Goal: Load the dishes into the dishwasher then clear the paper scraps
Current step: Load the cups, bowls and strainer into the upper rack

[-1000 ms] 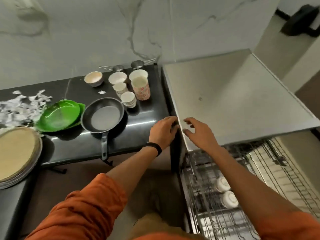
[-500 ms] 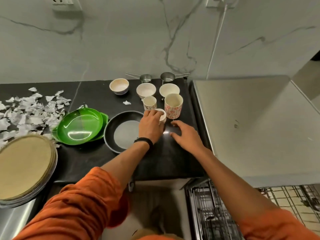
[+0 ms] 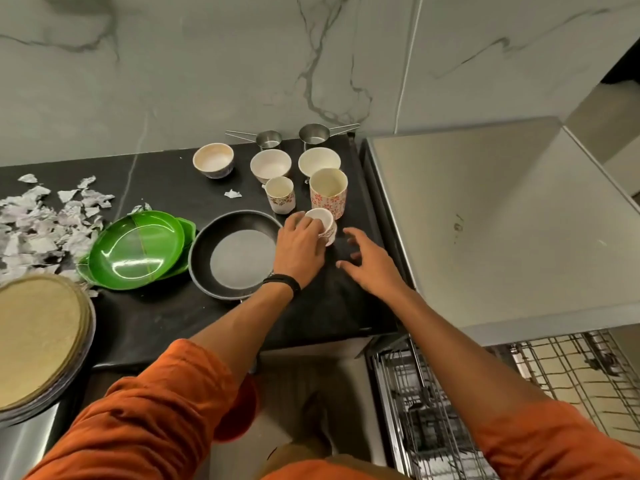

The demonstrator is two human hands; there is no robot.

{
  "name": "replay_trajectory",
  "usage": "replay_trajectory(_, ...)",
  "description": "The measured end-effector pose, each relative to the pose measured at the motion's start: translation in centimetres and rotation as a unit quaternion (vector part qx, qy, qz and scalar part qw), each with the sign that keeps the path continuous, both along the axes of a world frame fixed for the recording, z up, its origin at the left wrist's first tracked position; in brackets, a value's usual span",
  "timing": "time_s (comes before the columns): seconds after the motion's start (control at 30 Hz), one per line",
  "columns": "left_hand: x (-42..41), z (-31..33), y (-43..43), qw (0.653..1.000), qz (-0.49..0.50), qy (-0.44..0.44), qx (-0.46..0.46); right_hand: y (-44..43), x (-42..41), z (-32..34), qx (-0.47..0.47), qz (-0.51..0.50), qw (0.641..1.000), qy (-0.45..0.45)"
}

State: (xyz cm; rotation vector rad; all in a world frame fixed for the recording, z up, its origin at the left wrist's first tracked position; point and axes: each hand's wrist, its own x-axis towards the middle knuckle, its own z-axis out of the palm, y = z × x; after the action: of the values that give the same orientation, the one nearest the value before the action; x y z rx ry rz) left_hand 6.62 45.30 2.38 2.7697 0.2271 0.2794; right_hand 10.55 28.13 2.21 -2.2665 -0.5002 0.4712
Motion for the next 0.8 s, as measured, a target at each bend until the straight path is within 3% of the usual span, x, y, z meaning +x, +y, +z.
replay_trajectory(0.13,-1.6,0.7,-4.9,0.989,-0.041,-0.035,-0.140,-3.4,-1.1,0.0,0.059,-0.018,0.998,0.016)
replay_trajectory(0.4,-4.9,0.0,-17.8,0.937,-0.058,0.055,-0.340,-17.5,-5.6,0.5,0.141,-0.095,0.985,0.026)
replay_trajectory(0.63,-6.9,-1.8,-29.5,0.938,-0.176,0.064,-0.292,-30.7,-8.7,-0.9,0.096,-0.092,0.990,0.054)
replay_trajectory(0.8,-7.9,-4.3,-35.0,0.940,-0.198,0.058,-0.272,-37.1,-10.5,-2.3,0.115,-0.148,0.978,0.091)
